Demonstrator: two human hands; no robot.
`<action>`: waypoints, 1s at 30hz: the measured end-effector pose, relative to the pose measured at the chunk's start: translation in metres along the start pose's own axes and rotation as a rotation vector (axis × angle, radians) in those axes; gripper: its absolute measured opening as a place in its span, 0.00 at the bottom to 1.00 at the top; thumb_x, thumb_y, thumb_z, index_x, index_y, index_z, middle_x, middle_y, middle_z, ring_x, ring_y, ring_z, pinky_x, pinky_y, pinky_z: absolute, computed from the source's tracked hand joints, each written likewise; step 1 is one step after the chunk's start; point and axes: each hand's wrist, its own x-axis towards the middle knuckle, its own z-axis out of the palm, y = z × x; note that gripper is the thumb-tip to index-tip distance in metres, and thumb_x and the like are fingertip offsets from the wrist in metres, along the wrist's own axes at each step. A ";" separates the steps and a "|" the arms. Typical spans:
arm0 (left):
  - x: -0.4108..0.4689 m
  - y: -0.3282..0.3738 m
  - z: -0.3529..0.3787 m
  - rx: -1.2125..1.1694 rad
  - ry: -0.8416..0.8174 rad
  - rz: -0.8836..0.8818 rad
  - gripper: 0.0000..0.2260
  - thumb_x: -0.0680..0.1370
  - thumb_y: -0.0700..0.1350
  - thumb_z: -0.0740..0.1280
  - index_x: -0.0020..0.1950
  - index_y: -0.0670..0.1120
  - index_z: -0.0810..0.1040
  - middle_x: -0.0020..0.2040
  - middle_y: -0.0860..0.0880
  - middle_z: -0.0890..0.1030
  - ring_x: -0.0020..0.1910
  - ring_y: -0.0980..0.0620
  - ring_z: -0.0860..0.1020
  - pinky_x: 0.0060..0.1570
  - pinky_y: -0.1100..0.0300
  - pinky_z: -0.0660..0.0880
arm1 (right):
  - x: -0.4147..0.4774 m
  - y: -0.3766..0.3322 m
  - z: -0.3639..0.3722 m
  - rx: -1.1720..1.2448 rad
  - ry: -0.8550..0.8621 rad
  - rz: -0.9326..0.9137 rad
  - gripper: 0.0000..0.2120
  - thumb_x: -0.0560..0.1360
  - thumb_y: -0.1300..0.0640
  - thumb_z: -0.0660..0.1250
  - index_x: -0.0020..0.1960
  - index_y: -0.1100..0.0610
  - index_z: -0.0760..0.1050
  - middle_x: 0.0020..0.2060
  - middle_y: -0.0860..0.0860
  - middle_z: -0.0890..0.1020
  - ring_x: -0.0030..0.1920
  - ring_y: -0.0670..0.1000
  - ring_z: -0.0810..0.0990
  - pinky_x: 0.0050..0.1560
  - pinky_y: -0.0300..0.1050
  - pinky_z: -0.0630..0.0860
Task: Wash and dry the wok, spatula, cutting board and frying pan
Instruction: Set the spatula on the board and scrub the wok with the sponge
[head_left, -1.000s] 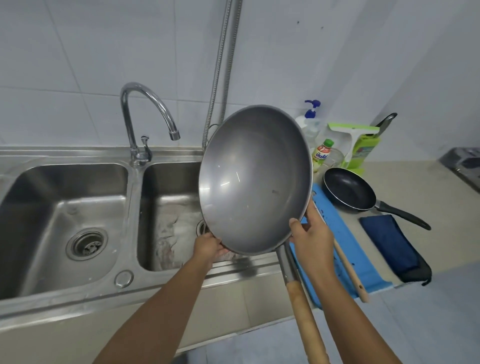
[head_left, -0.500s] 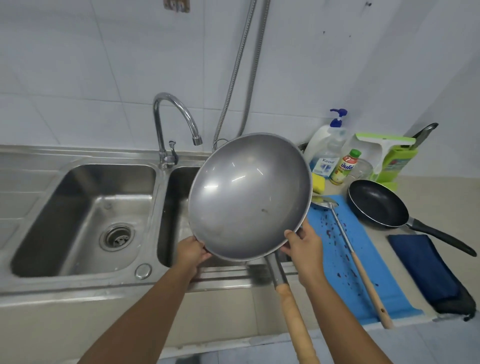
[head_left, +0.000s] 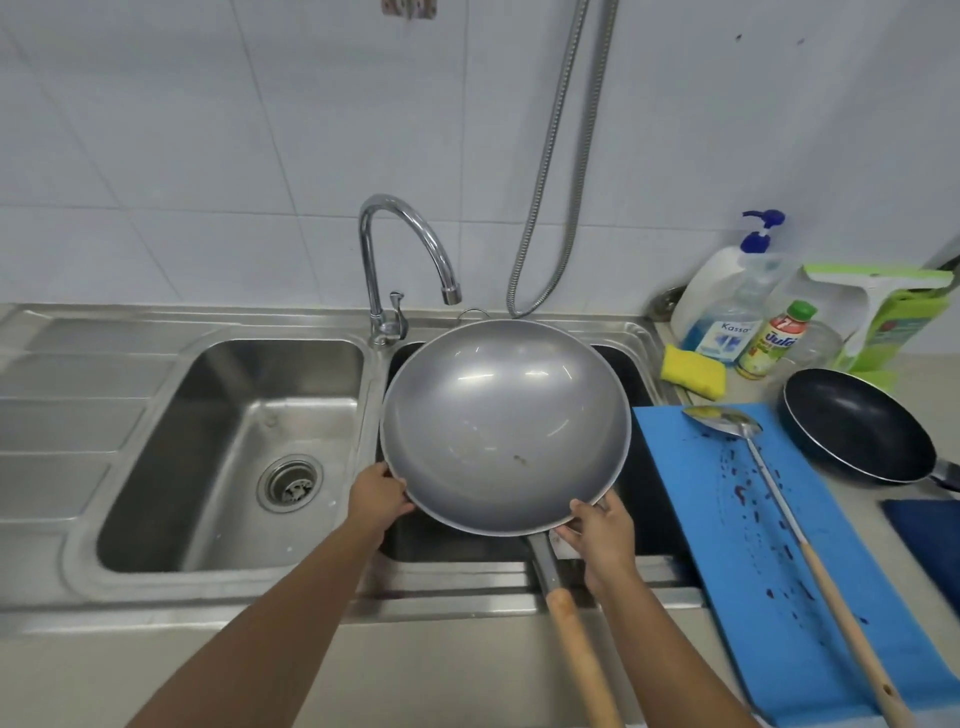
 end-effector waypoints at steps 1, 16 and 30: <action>0.006 -0.001 -0.001 0.023 -0.011 0.002 0.14 0.79 0.30 0.60 0.60 0.42 0.75 0.53 0.40 0.82 0.51 0.39 0.81 0.43 0.54 0.80 | 0.002 0.003 0.003 0.002 0.009 0.009 0.21 0.78 0.69 0.62 0.68 0.54 0.71 0.56 0.55 0.81 0.54 0.57 0.82 0.39 0.43 0.82; 0.039 0.073 -0.019 1.125 0.181 0.549 0.11 0.80 0.44 0.58 0.57 0.47 0.79 0.50 0.45 0.81 0.49 0.42 0.79 0.49 0.52 0.75 | 0.007 0.017 0.022 -0.226 0.120 -0.104 0.24 0.78 0.66 0.63 0.71 0.51 0.67 0.56 0.48 0.79 0.58 0.56 0.79 0.53 0.53 0.81; 0.138 0.181 0.024 1.592 0.248 0.958 0.28 0.78 0.41 0.59 0.77 0.40 0.57 0.75 0.41 0.61 0.75 0.41 0.58 0.74 0.45 0.53 | -0.006 0.016 0.041 -0.601 0.262 -0.154 0.35 0.81 0.60 0.59 0.79 0.52 0.40 0.59 0.57 0.79 0.41 0.47 0.74 0.43 0.44 0.75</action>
